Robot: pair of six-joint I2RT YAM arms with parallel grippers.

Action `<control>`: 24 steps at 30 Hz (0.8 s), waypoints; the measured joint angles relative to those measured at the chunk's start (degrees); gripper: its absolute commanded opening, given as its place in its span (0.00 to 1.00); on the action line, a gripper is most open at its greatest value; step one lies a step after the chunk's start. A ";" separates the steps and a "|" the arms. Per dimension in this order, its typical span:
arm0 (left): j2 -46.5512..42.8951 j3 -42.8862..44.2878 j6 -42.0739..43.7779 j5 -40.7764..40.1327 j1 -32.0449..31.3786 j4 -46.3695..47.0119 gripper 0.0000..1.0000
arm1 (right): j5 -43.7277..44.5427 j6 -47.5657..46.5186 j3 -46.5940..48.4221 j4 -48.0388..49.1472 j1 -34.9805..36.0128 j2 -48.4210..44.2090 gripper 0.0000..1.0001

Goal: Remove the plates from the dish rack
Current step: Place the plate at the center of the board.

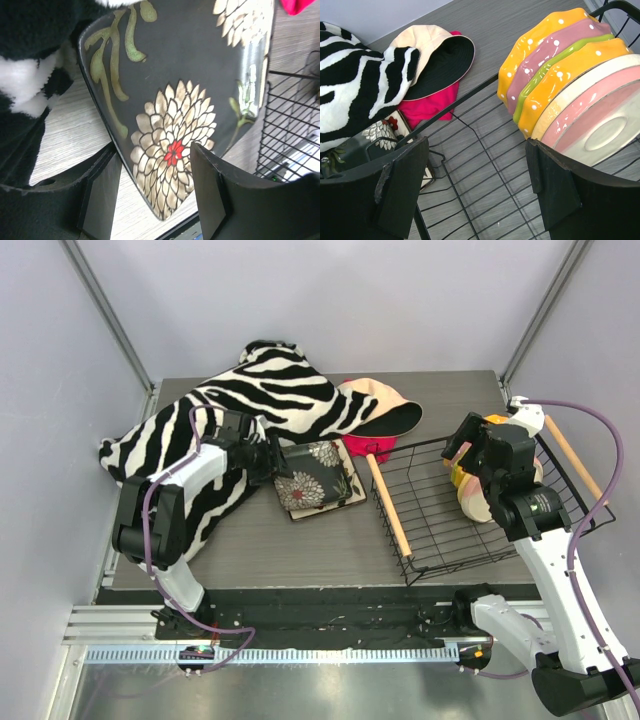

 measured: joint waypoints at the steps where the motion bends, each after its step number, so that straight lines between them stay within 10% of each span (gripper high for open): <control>1: 0.00 0.02 0.26 -0.39 -0.04 -0.39 0.56 | -0.13 0.00 0.00 0.02 0.00 0.00 0.86; 17: 1.53 1.90 1.25 -2.40 -4.37 -2.03 0.57 | -0.66 0.04 -0.85 0.02 0.00 0.02 0.87; 24: 1.44 2.99 2.49 -5.09 -4.37 -2.29 0.76 | -0.68 0.07 -0.85 -0.02 0.00 0.00 0.87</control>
